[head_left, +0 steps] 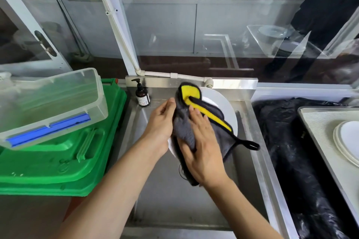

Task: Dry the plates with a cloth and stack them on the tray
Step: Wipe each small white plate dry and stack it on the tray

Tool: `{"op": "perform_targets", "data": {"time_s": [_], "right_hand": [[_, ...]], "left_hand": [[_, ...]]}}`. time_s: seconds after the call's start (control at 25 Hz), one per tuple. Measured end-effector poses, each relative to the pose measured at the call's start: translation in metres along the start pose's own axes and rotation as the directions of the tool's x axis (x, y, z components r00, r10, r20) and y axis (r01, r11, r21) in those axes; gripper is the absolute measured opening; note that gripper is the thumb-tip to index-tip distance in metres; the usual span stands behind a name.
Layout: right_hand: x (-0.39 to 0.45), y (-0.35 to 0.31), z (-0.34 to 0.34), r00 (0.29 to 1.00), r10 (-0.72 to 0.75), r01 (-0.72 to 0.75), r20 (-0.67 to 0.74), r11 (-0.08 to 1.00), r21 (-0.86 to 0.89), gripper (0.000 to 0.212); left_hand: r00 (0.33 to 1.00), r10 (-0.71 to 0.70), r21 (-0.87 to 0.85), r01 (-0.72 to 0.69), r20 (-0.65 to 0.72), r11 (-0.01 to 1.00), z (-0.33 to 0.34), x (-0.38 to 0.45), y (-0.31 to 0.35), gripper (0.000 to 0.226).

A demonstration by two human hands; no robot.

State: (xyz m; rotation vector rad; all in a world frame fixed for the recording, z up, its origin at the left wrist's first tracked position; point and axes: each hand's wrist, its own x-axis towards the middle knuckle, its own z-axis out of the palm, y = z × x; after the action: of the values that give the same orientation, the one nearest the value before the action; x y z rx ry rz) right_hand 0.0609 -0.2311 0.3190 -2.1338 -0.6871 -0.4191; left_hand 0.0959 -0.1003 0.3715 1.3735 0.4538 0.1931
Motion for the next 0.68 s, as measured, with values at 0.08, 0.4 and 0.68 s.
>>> {"op": "perform_targets", "data": {"time_s": [0.08,0.4,0.68], "right_hand": [[-0.03,-0.002,0.004,0.994,-0.065,0.062,0.092,0.997,0.039,0.063],[0.017,0.004,0.001,0.992,0.125,-0.124,-0.029,0.992,0.019,0.061],[-0.037,0.011,0.0,0.989,-0.062,0.061,0.132,0.998,0.016,0.059]], "left_hand": [[0.999,0.003,0.061,-0.001,-0.034,0.998,-0.007,0.004,0.003,0.02],[1.0,-0.025,0.08,0.025,0.004,0.996,-0.001,-0.006,-0.008,0.046],[1.0,-0.023,0.054,0.024,-0.006,0.998,-0.009,-0.005,-0.012,0.033]]}}
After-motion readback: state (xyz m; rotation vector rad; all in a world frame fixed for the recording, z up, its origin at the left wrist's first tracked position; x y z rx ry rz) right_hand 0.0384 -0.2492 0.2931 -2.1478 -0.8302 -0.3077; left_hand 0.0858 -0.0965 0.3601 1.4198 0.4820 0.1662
